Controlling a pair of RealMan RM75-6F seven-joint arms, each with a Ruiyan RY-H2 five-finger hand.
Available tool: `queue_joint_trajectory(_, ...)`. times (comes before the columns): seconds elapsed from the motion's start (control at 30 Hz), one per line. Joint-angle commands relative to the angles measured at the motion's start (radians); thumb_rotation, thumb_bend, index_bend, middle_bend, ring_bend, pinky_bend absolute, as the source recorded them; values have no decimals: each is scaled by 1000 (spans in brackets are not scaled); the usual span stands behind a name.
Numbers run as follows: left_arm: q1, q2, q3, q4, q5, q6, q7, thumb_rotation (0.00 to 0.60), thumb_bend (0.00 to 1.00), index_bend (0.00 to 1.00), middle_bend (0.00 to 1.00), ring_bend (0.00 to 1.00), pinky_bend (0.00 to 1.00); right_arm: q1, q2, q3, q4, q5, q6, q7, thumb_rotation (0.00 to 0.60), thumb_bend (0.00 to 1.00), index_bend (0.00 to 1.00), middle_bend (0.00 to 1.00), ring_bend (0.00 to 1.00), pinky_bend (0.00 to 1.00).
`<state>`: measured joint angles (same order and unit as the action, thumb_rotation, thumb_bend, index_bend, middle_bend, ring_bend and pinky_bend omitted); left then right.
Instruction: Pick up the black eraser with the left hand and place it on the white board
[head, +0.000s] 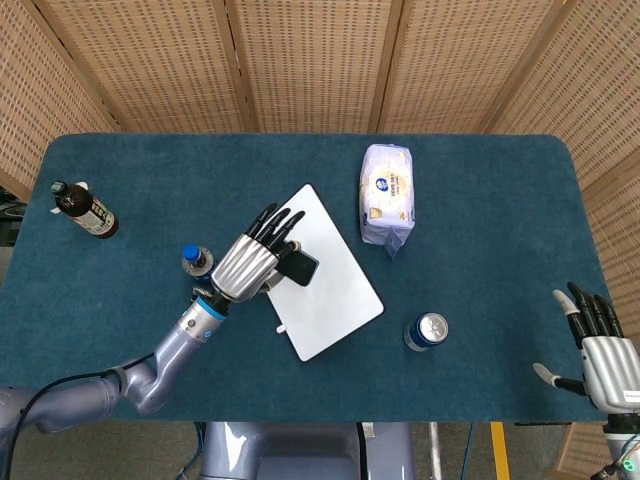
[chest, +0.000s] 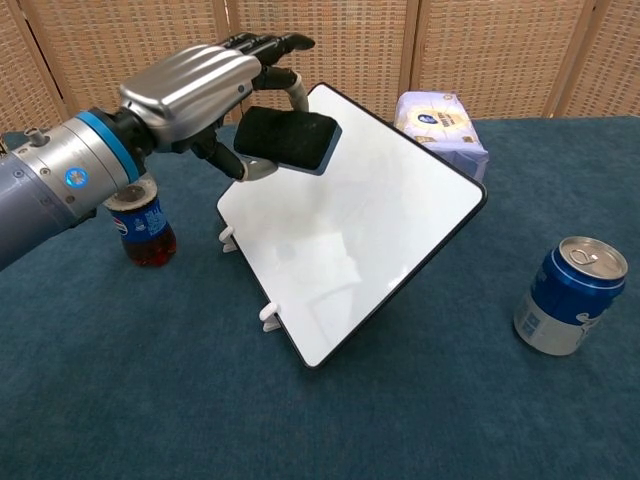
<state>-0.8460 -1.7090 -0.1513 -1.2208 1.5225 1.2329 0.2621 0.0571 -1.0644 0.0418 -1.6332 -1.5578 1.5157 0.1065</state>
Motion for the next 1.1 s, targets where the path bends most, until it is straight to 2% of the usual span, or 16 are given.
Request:
queue_joint_trajectory(0.03, -11, -38, 12, 61, 23, -4, -27, 600, 290, 413, 0, 0, 0, -1, 1, 2, 2, 3, 2, 5, 600, 2, 0, 0, 0, 0)
queue_joint_trajectory(0.43, -41, -113, 14, 189, 45, -32, -57, 600, 290, 413, 0, 0, 0, -2, 8, 7, 7, 9, 1, 37, 600, 2, 0, 0, 0, 0)
queue_joint_trajectory(1.1, -62, -167, 2, 255, 50, -35, -56, 600, 288, 413, 0, 0, 0, -5, 10, 9, 9, 3, 11, 60, 600, 2, 0, 0, 0, 0)
